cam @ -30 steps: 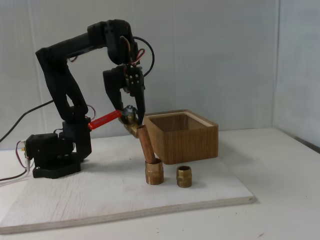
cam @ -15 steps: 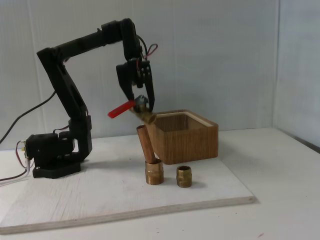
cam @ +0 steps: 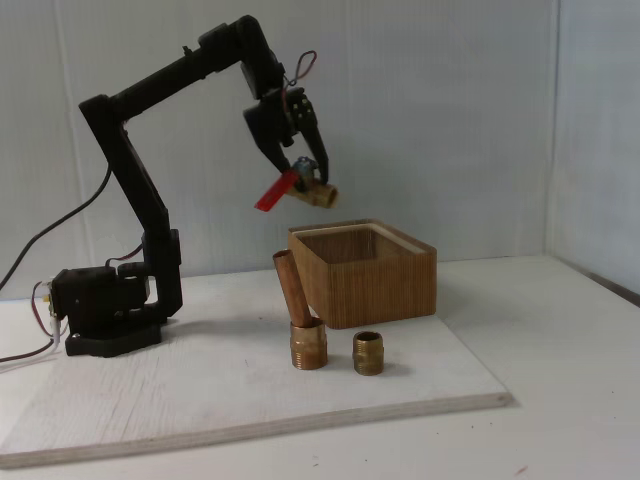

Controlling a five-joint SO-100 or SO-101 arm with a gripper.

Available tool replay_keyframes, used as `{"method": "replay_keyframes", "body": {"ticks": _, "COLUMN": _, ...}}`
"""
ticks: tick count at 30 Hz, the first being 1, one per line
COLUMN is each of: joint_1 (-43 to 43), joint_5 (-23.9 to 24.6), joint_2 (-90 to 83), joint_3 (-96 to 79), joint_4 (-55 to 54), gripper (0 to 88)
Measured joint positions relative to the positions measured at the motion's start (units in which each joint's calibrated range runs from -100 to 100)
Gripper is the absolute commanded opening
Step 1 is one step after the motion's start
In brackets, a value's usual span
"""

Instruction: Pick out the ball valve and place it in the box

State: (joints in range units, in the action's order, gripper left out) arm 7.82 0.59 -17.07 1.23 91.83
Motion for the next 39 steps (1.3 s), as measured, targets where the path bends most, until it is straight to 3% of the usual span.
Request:
{"method": "replay_keyframes", "body": {"ticks": 8, "joint_1": -0.07, "joint_5": -5.37, "joint_2": 16.77, "joint_3": 10.26, "joint_4": -5.16, "gripper": 6.4}}
{"method": "replay_keyframes", "body": {"ticks": 16, "joint_1": 0.07, "joint_5": -10.18, "joint_2": 28.89, "joint_3": 26.69, "joint_4": 2.24, "gripper": 6.4}}
{"method": "replay_keyframes", "body": {"ticks": 24, "joint_1": 0.22, "joint_5": -14.26, "joint_2": 31.26, "joint_3": 29.87, "joint_4": 4.21, "gripper": 6.4}}
{"method": "replay_keyframes", "body": {"ticks": 32, "joint_1": 1.56, "joint_5": -25.47, "joint_2": 31.51, "joint_3": 29.87, "joint_4": 4.56, "gripper": 6.4}}
{"method": "replay_keyframes", "body": {"ticks": 39, "joint_1": 5.48, "joint_5": -26.87, "joint_2": 31.51, "joint_3": 29.87, "joint_4": 4.56, "gripper": 6.4}}
